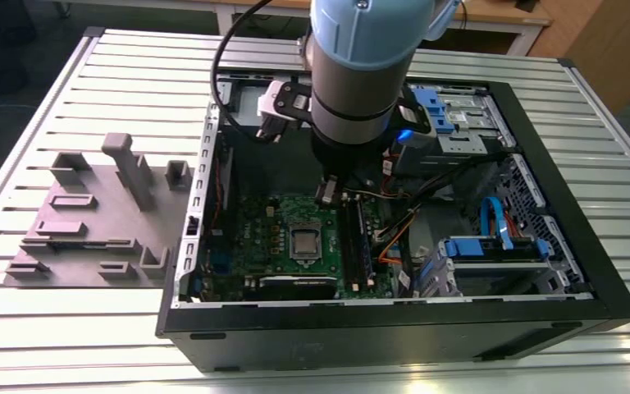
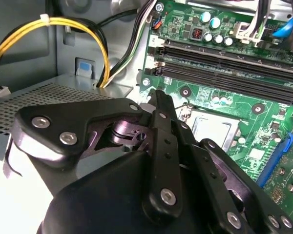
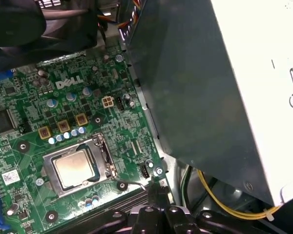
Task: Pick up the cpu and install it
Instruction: 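Install the first cpu locking lever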
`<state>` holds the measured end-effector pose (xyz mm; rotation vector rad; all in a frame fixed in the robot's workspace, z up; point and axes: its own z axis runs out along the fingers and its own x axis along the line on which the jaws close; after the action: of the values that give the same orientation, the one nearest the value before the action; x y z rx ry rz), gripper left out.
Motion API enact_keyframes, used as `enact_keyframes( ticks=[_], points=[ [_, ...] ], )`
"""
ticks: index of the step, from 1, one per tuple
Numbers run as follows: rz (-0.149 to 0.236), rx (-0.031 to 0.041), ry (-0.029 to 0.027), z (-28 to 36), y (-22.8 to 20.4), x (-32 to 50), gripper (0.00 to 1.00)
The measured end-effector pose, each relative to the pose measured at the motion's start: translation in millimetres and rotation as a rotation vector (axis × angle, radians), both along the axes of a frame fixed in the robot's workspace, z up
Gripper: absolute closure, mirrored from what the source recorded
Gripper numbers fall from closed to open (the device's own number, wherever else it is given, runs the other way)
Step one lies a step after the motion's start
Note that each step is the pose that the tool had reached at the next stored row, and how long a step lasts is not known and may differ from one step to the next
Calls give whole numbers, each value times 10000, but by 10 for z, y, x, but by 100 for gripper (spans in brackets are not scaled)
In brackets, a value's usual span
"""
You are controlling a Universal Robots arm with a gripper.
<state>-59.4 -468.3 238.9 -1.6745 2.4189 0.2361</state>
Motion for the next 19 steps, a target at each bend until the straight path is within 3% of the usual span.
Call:
enact_keyframes(
  ticks=[5, 10, 15, 16, 19],
  points=[
    [-153, 0, 1, -4, 1, 31, 90],
    [-396, 0, 15, -62, 1, 32, 90],
    [-403, 0, 16, -64, 1, 32, 90],
    [-407, 22, 15, -65, 0, 32, 90],
    [-489, 223, 20, -65, 1, 31, 90]
  ],
)
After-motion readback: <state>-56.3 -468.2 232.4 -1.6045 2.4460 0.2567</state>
